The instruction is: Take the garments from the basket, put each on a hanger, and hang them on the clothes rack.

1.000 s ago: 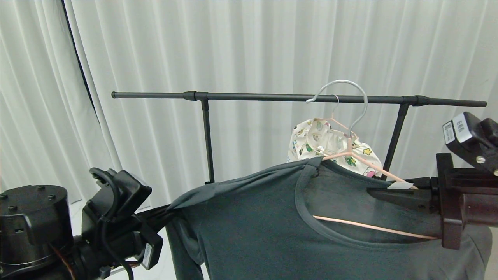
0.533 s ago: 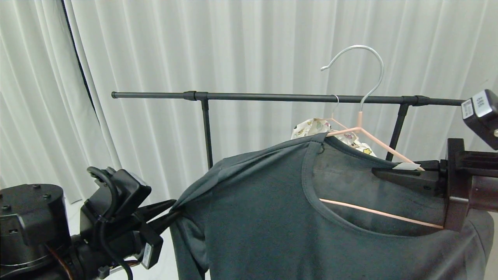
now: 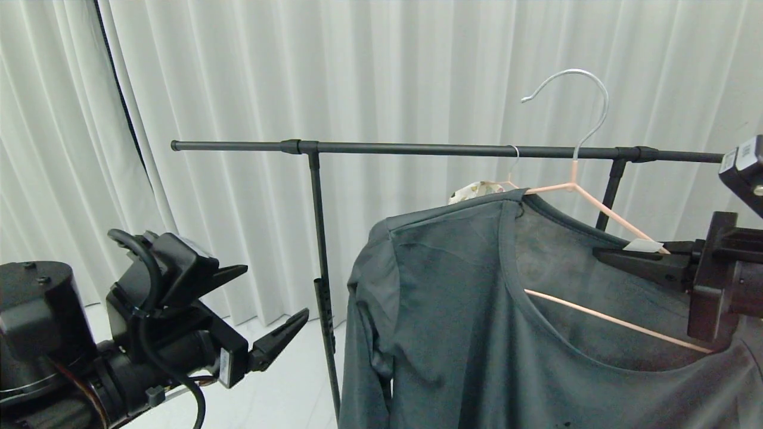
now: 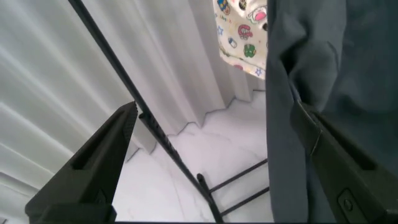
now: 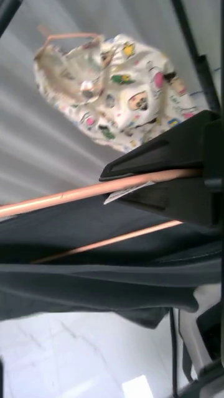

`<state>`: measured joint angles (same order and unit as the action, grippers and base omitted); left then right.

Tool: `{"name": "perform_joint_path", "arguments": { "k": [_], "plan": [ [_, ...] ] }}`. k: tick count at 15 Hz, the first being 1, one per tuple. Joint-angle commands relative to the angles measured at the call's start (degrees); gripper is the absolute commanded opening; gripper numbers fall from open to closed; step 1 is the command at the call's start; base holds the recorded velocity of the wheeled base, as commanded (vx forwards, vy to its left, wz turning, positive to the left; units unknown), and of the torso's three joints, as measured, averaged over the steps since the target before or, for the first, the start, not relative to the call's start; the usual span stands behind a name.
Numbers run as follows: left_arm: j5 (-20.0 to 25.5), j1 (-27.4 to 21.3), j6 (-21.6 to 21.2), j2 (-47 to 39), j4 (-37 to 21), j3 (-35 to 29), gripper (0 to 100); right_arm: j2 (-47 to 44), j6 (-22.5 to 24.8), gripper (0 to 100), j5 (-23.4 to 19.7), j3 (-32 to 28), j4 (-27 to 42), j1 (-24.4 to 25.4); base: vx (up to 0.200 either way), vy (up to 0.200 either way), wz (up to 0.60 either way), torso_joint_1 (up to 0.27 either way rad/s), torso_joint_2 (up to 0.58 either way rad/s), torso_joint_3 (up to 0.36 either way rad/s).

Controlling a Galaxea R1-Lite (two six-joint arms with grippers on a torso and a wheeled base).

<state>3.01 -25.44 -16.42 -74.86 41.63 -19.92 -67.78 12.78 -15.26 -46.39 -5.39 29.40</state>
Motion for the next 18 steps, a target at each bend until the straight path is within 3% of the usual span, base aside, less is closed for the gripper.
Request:
{"name": "perform_joint_path", "arguments": {
  "k": [1,4,8,13,18],
  "plan": [
    [0.07,0.04,0.34,0.16,-0.06,-1.35,100,0.72,0.06,0,0.85,0.95,0.20,-3.12,0.000,0.000,0.00,0.000,0.00,0.000],
    [-0.99,1.89,-0.28,-0.37,-0.06,-1.26,100,3.36,0.06,0,5.59,1.21,6.88,-8.40,0.000,0.000,0.00,0.000,0.00,0.000],
    [-10.92,6.28,-1.07,-2.92,0.47,-1.35,100,7.93,0.14,0,10.69,1.56,16.55,-18.07,0.000,0.000,0.00,0.000,0.00,0.000],
    [-11.80,7.86,-0.98,-2.92,0.73,-1.35,100,10.56,0.41,0,10.87,4.55,16.81,-26.24,0.000,0.000,0.00,0.000,0.00,0.000],
    [-11.71,7.86,-0.89,-2.66,0.82,-1.35,100,11.35,0.41,0,10.87,5.69,16.73,-28.79,0.000,-0.200,0.00,0.006,0.00,0.000]
  ]
}}
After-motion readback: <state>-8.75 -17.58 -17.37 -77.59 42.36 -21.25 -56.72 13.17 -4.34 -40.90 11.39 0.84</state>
